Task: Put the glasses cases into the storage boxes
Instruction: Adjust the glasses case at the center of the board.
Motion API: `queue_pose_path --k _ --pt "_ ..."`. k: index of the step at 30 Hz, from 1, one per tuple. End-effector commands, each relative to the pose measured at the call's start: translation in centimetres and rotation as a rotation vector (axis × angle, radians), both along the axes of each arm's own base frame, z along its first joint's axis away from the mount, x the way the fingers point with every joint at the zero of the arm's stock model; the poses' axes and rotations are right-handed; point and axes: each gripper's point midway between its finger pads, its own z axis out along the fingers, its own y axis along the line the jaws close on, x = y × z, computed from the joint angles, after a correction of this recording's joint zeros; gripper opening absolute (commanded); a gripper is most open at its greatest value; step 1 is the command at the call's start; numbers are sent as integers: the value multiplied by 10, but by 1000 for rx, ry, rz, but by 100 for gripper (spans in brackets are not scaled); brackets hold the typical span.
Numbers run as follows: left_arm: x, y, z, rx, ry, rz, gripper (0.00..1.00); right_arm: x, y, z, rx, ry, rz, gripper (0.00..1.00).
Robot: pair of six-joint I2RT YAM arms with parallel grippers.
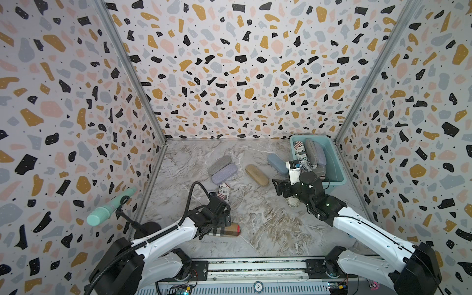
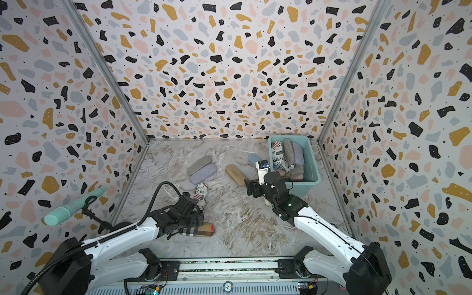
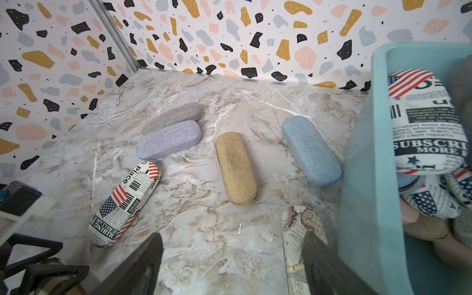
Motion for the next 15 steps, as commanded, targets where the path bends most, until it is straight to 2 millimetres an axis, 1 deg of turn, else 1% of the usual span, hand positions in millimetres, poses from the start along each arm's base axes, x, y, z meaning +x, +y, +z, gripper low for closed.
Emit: queue_pose_path --k 1,6,8,10,12,13,15 --pt "-7 -11 2 -92 0 24 99 -1 5 17 18 -19 20 87" --pt "-16 -14 -2 -118 2 34 99 -4 10 15 19 -14 32 87" --pt "-16 -13 1 -109 -5 32 100 -4 12 14 14 -7 37 87" --pt "-16 -12 12 -98 -20 32 99 -5 13 15 11 -10 42 87" --pt "-17 -17 22 -135 -28 48 99 -5 13 16 9 -13 43 87" --pt "-18 -19 24 -150 -27 49 99 -5 12 17 7 -13 40 87" --pt "-25 -28 21 -199 -11 30 99 -5 12 17 6 -16 37 87"
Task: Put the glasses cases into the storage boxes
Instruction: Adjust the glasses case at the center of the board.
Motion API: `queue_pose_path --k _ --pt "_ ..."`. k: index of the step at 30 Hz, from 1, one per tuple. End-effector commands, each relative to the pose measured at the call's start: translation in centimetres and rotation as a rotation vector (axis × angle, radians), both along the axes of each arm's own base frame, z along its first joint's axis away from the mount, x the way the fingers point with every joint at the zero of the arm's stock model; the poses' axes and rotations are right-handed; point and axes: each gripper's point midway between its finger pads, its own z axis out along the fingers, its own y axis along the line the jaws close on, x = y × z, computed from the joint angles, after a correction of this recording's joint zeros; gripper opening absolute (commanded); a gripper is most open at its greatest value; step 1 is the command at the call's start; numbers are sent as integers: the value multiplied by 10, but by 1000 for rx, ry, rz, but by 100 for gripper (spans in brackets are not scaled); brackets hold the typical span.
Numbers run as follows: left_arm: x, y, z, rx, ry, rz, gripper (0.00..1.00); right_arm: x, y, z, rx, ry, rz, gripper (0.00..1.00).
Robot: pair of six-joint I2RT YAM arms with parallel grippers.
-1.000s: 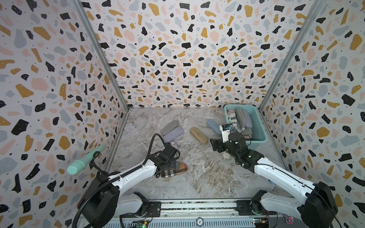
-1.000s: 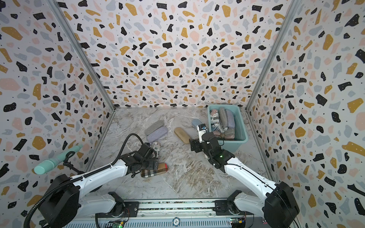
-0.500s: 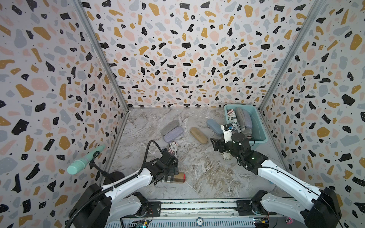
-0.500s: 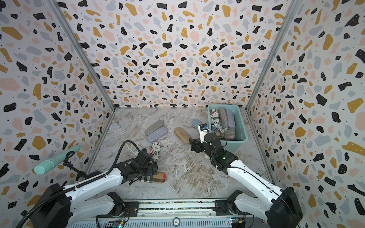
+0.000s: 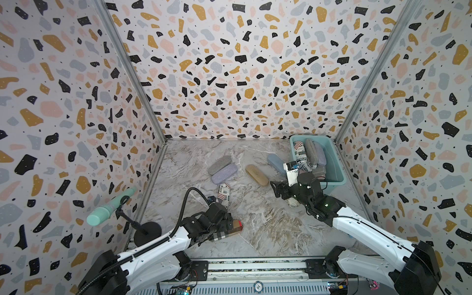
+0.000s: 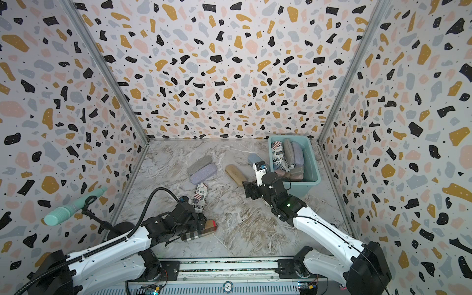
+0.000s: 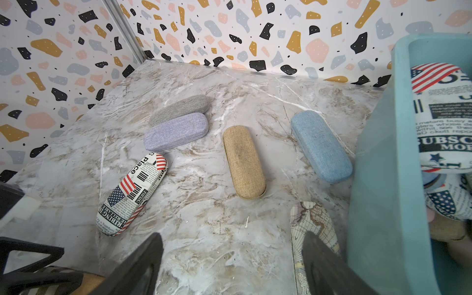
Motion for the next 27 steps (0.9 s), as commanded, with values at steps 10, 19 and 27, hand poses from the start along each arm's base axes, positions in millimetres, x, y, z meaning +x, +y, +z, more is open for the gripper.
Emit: queue_pose_path --k 10,19,27 --pt "-16 -32 11 -96 -7 -19 100 -1 2 18 15 -26 5 87" --pt "-15 -31 20 42 -28 -39 99 -3 0 14 10 -21 0 87" --pt "-25 -6 11 211 -4 -39 99 -4 1 10 14 -13 7 87"
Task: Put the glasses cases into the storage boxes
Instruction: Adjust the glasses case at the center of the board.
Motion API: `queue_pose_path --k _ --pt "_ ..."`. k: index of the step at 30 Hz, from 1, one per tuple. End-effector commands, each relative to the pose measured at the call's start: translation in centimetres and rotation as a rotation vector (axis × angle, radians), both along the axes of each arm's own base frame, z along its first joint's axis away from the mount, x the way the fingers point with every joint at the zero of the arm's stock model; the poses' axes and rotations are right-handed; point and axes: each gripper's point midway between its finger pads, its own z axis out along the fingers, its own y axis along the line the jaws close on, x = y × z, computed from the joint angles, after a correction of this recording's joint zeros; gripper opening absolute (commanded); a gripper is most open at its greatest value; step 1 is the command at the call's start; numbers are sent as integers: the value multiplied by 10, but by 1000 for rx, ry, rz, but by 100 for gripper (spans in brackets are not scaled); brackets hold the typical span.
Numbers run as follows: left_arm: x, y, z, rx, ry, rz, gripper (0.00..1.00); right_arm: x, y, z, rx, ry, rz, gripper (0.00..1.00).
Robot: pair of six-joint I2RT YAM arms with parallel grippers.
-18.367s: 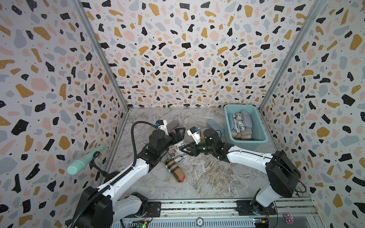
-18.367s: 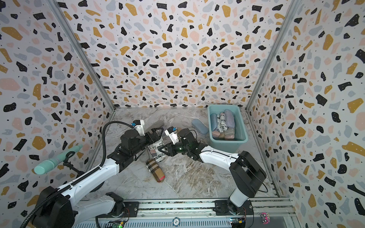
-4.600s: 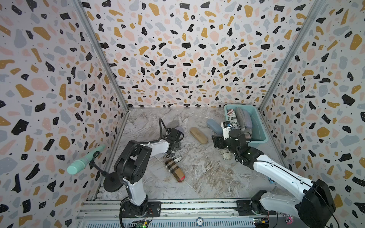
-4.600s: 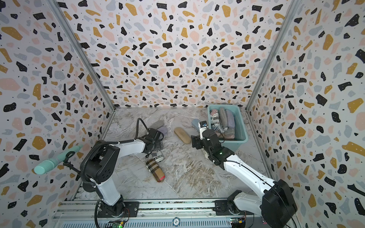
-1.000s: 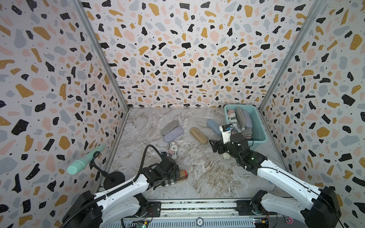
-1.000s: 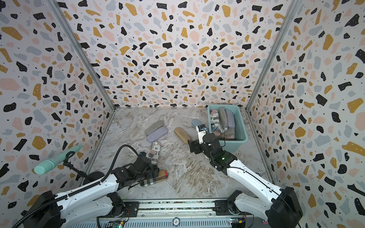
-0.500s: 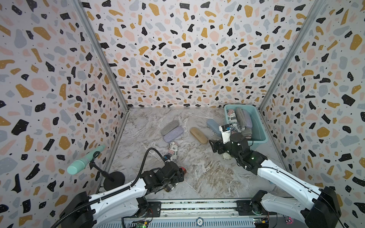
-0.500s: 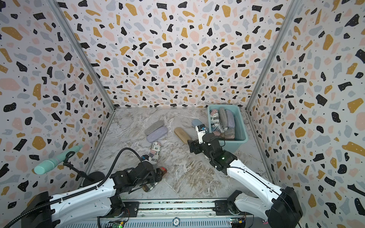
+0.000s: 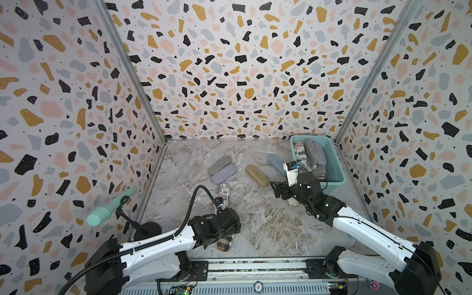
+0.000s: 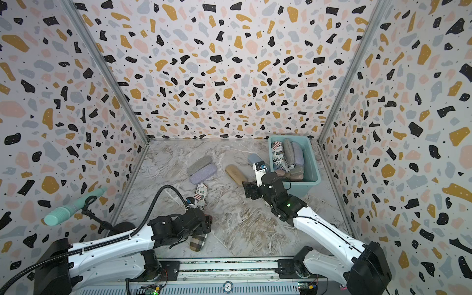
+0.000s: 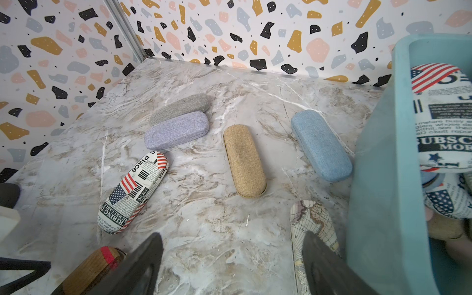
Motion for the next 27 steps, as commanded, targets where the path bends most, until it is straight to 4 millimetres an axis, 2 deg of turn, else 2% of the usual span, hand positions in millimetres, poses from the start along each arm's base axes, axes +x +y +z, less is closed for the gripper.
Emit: queue_pose_path --k 1,3,11,14,18,23,27 --pt "-9 13 -6 99 21 -19 100 -2 1 7 20 -14 4 87" --pt "-17 10 -9 121 41 -60 99 -2 3 4 21 -7 8 87" --pt "-45 6 -23 185 131 -203 81 -2 5 -3 20 8 15 84" --pt "-43 10 -27 241 129 -212 81 -2 5 -5 22 12 16 84" --pt "-39 3 -34 271 131 -233 79 -2 6 -7 17 19 17 83" --pt "-41 -2 -46 274 157 -255 71 -3 3 -9 7 21 11 83" --pt "-40 -1 -46 275 149 -250 66 -2 3 -11 3 23 8 82"
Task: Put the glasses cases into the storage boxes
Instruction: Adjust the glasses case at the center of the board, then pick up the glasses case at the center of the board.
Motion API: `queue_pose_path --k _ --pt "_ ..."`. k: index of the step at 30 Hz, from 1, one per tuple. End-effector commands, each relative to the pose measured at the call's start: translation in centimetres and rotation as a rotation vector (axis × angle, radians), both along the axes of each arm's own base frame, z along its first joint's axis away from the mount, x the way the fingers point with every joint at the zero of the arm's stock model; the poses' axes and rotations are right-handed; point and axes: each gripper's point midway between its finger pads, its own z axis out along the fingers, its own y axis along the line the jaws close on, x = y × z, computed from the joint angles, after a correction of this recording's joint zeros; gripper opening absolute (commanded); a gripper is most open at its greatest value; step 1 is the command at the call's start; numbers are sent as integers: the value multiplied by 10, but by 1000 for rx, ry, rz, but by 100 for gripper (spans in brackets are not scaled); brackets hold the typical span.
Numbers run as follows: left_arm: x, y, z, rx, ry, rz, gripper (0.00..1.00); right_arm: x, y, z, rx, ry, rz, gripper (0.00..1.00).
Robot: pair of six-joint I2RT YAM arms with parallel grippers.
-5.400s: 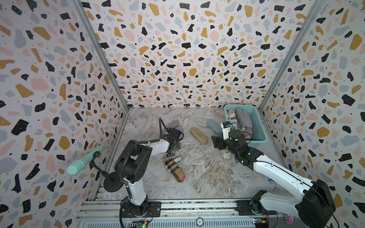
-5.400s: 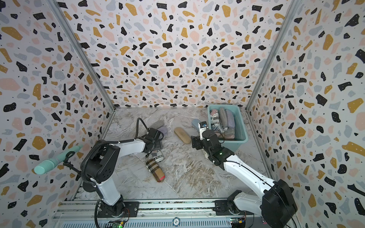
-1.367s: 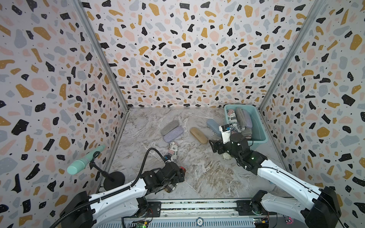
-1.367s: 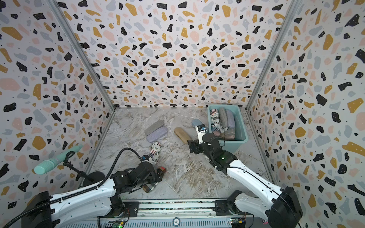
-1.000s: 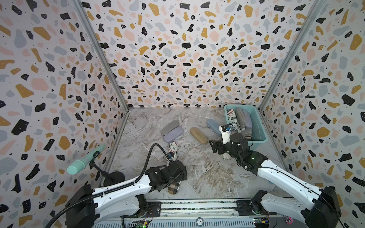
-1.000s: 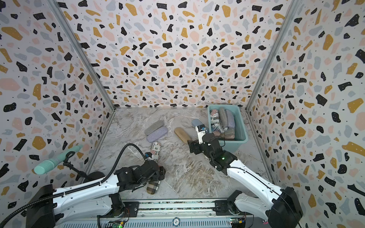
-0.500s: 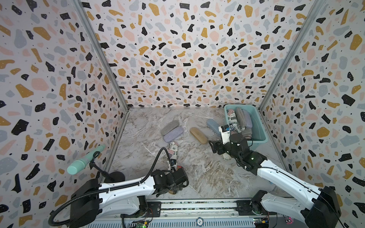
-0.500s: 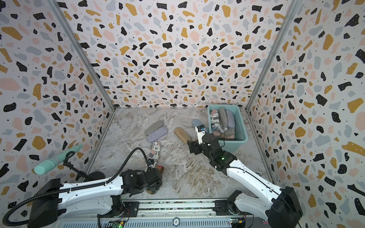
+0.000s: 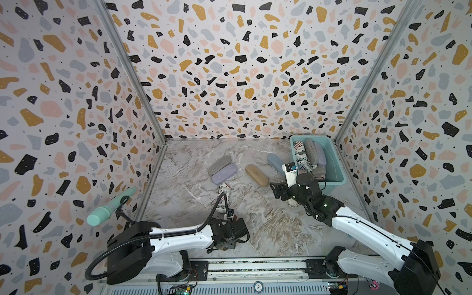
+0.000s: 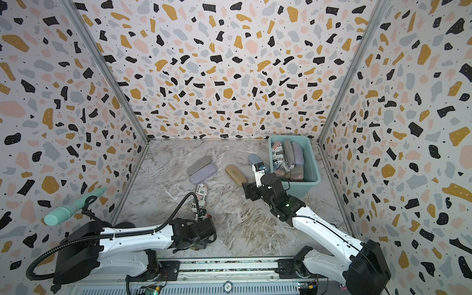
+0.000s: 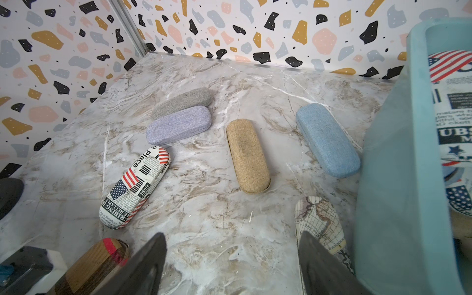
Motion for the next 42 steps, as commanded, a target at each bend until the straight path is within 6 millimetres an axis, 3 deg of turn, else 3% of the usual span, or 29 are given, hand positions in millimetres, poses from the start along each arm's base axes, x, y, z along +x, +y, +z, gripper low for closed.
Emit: queue_pose_path --k 1,4,7,11,15,22,28,34,37,42 --pt "1 -1 1 -2 -11 -11 65 -1 0 -1 3 3 -4 82" --pt "0 0 -3 -1 -6 -8 64 0 2 0 5 2 -1 82" --pt "-1 5 -10 30 0 -5 73 1 3 1 5 3 1 82" --pt "-2 4 -16 29 10 -9 74 1 3 1 0 1 1 82" --pt "4 1 -7 27 -21 -7 58 1 3 0 0 5 -1 82" --pt "31 -27 39 -83 -164 -4 55 0 8 6 32 9 17 81" --pt "69 -72 93 -227 -358 -29 56 -7 30 22 162 51 97 83" --pt "114 -116 140 -496 -491 13 52 -14 54 38 304 123 204 87" --pt "126 -137 153 -575 -511 -20 51 -13 62 38 340 164 234 87" --pt "129 -162 157 -591 -482 -108 52 -12 75 31 377 208 270 85"
